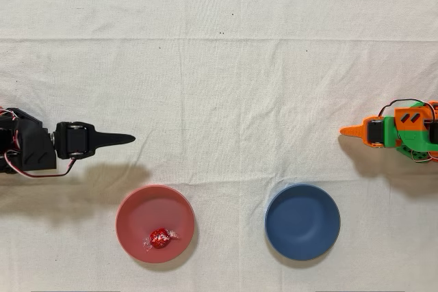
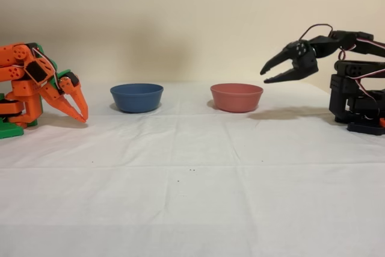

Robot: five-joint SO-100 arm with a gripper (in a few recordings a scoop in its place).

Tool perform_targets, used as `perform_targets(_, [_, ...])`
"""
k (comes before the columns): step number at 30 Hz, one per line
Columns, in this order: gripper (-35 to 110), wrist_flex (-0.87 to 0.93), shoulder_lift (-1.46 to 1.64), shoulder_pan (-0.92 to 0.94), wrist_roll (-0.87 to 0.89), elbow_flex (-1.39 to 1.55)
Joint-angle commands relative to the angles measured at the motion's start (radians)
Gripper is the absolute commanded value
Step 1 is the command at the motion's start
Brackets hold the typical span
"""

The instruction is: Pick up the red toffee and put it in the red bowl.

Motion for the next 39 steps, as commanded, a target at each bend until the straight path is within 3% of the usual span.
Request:
perform_targets(1, [1,0.003,0.046,0.009,-0.018,0.035])
perform_targets(10, [1,-0.12,0.046,0.009,0.032,0.189])
perform_targets(20, [1,0.141,0.048,0.006,0.081,0.19])
perform_targets(39, [1,0.14,0.048,0.008,0.08,0.19])
